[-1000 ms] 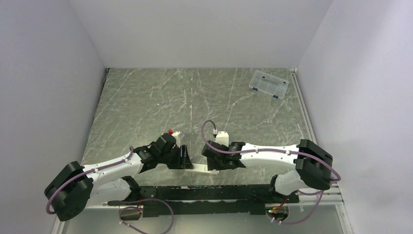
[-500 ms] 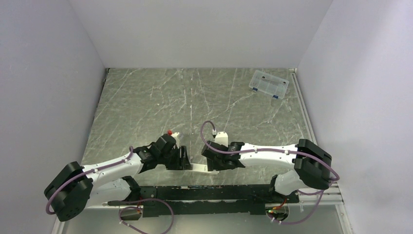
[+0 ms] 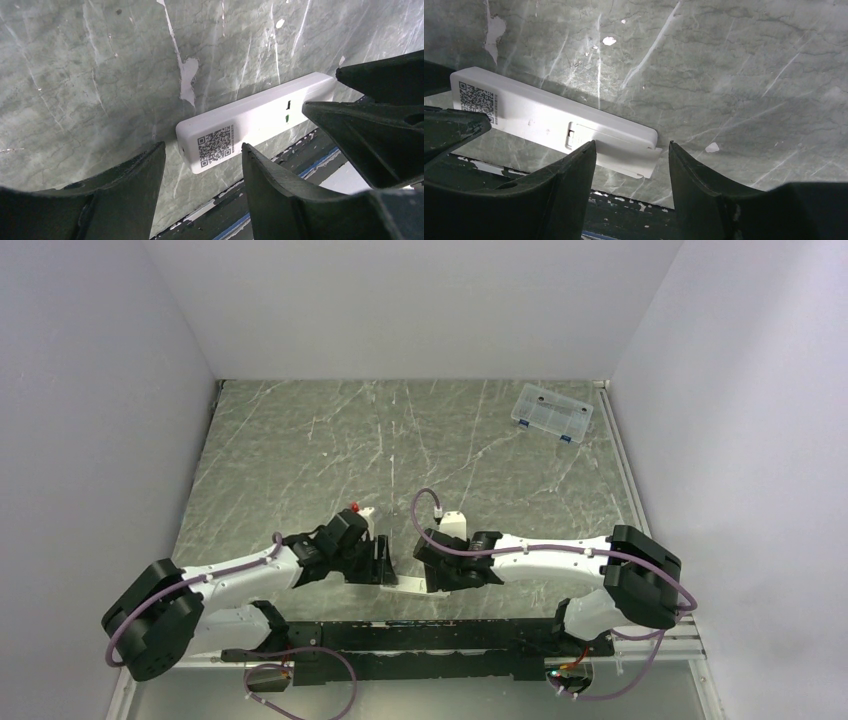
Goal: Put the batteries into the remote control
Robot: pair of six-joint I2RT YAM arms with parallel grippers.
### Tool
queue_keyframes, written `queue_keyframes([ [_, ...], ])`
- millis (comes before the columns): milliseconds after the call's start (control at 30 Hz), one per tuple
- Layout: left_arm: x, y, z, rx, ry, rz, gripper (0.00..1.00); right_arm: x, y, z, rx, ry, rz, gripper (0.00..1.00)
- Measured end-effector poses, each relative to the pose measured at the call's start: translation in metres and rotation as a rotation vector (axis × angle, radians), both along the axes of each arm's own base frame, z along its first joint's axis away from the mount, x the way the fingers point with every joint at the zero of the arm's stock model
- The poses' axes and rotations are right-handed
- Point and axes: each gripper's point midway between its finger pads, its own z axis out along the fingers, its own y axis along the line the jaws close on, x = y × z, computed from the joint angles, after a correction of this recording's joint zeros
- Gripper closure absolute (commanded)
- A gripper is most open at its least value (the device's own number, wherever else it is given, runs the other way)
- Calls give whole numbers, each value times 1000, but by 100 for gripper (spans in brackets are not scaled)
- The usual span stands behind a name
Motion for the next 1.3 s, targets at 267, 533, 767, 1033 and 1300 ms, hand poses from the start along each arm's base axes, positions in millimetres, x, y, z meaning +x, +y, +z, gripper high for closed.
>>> queue_keyframes([
  [267, 3, -3, 0, 4, -3, -8, 39, -2, 1, 0, 7, 8, 3, 47],
  [533, 3, -3, 0, 2, -4, -8, 39, -2, 2, 0, 10, 13, 2, 49],
  [767, 4, -6, 2, -10, -8, -13, 40, -3, 3, 0, 17, 21, -7, 50],
  [1033, 4, -7, 3, -18, -10, -18, 40, -5, 4, -1, 20, 31, -5, 51],
  [1300, 4, -9, 2, -23, -7, -26, 43, -5, 5, -1, 12, 35, -5, 52],
])
